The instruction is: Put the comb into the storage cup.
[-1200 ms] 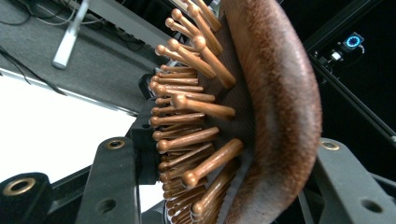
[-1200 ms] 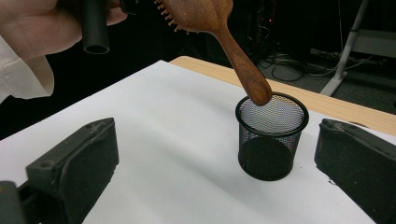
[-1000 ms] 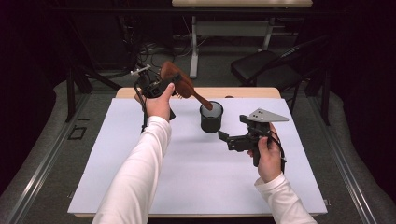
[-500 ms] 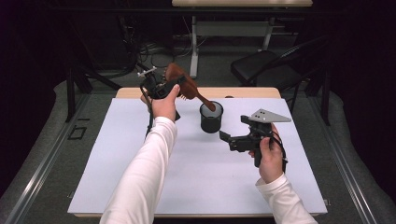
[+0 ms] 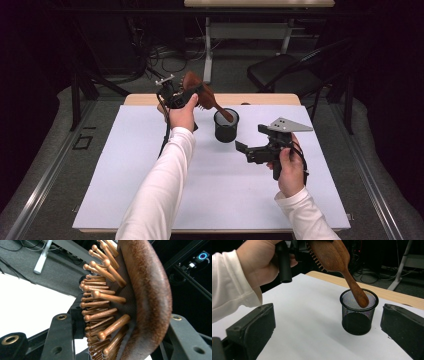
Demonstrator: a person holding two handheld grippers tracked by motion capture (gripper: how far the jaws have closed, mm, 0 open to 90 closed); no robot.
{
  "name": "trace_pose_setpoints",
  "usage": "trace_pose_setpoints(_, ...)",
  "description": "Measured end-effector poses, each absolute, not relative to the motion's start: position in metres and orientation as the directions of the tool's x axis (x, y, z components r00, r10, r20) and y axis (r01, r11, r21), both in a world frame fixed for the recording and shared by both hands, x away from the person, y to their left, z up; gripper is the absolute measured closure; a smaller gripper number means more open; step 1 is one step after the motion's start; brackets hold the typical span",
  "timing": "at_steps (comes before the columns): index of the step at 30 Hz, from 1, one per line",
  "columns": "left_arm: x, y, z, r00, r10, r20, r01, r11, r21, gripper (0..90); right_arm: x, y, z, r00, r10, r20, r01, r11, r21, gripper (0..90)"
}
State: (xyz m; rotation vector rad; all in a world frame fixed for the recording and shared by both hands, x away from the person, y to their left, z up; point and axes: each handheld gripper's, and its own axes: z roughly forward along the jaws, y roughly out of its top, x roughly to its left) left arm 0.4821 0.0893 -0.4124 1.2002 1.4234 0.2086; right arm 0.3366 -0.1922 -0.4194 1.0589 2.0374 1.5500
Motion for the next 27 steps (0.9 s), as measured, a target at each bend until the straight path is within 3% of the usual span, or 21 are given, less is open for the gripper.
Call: trace_pose_setpoints(27,0.487,0.067,-0.437,0.233,0.781,-0.579,0.548,0.387,0.742,49.1,0.336,-0.2,-0.416,-0.64,0.75,0.166,0.339,0.081,0.937,0.0)
